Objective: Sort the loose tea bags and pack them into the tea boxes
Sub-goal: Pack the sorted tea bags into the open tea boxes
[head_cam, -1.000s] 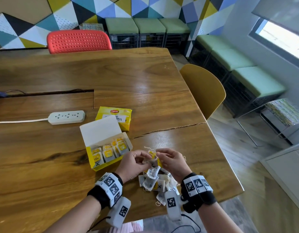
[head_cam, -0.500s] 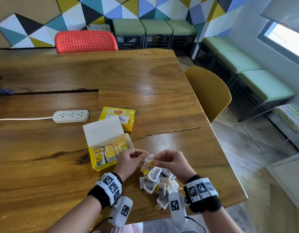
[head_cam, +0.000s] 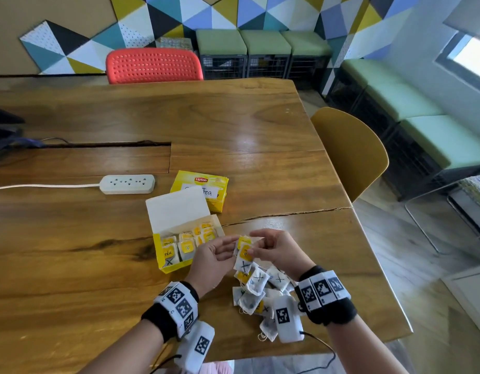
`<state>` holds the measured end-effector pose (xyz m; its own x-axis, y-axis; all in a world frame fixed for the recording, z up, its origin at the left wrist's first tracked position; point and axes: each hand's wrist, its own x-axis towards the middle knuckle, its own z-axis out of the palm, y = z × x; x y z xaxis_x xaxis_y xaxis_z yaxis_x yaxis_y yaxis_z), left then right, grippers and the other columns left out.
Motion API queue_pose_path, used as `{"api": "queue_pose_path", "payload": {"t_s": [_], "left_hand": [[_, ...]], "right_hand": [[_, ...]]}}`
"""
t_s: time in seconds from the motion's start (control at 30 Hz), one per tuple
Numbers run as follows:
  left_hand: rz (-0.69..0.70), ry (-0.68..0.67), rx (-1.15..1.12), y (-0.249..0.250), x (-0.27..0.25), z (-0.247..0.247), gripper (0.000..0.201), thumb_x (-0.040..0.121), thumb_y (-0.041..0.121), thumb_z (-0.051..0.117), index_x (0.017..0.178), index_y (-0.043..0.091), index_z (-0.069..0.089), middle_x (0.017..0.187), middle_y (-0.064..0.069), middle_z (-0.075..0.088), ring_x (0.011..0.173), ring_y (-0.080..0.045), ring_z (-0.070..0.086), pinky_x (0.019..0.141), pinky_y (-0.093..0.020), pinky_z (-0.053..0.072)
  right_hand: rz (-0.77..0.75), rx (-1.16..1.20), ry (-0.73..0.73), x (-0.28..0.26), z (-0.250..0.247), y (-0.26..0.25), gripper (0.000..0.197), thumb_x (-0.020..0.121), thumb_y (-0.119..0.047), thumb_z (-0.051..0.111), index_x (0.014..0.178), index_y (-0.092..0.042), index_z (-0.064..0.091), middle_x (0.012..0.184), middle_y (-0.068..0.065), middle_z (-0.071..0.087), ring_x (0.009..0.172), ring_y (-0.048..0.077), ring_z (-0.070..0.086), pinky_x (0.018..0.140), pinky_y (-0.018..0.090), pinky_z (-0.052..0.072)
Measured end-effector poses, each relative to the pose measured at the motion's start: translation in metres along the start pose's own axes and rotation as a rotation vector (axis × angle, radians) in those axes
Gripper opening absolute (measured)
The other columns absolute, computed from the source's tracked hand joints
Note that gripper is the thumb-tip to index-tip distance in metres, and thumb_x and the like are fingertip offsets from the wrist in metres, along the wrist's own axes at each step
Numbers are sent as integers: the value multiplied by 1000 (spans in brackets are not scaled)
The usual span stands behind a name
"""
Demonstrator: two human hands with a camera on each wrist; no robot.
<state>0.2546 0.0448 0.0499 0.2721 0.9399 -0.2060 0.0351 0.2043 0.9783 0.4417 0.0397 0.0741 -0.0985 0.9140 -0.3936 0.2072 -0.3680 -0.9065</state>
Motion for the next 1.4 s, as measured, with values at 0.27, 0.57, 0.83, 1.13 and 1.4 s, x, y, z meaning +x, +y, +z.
{"api": "queue_pose_path", "payload": {"t_s": [0.27, 0.57, 0.83, 1.13, 1.4], "left_hand": [[-79, -77, 37, -4, -1, -9, 43, 87, -1, 63, 127, 13, 53, 104, -6, 73, 96, -14, 70, 78, -24, 55], [63, 197, 247, 16, -8, -44, 23, 92, 13, 60, 114, 17, 62, 96, 7, 73, 89, -1, 68, 83, -22, 55], [-117, 518, 717, 7, 3, -109, 55, 77, 28, 77, 126, 18, 55, 131, -4, 44, 124, -23, 44, 103, -37, 39], [-289, 466, 703, 5, 2, -106, 74, 76, 11, 74, 141, 16, 37, 142, -10, 37, 133, -25, 35, 104, -35, 37], [-274, 500, 673, -9, 3, -114, 65, 77, 5, 71, 135, 17, 44, 134, -7, 48, 128, -23, 41, 104, -36, 42]], "right_hand": [[-76, -212, 62, 11, 10, -2, 11, 79, -18, 78, 88, -15, 72, 84, 9, 73, 83, 32, 69, 80, 51, 55], [-199, -161, 87, 25, 25, -30, 13, 85, -12, 70, 77, -21, 66, 72, -3, 70, 64, 4, 64, 64, 23, 51], [-249, -480, 43, 65, 76, -73, 11, 84, -19, 72, 93, -14, 73, 94, -1, 73, 87, 4, 64, 75, 6, 43], [-63, -836, -146, 103, 126, -72, 16, 87, -7, 61, 94, -14, 73, 105, 4, 68, 100, 19, 63, 86, 27, 52], [-147, -1016, -136, 104, 128, -72, 30, 88, 5, 48, 109, -3, 67, 113, 12, 66, 107, 27, 59, 89, 31, 49]]}}
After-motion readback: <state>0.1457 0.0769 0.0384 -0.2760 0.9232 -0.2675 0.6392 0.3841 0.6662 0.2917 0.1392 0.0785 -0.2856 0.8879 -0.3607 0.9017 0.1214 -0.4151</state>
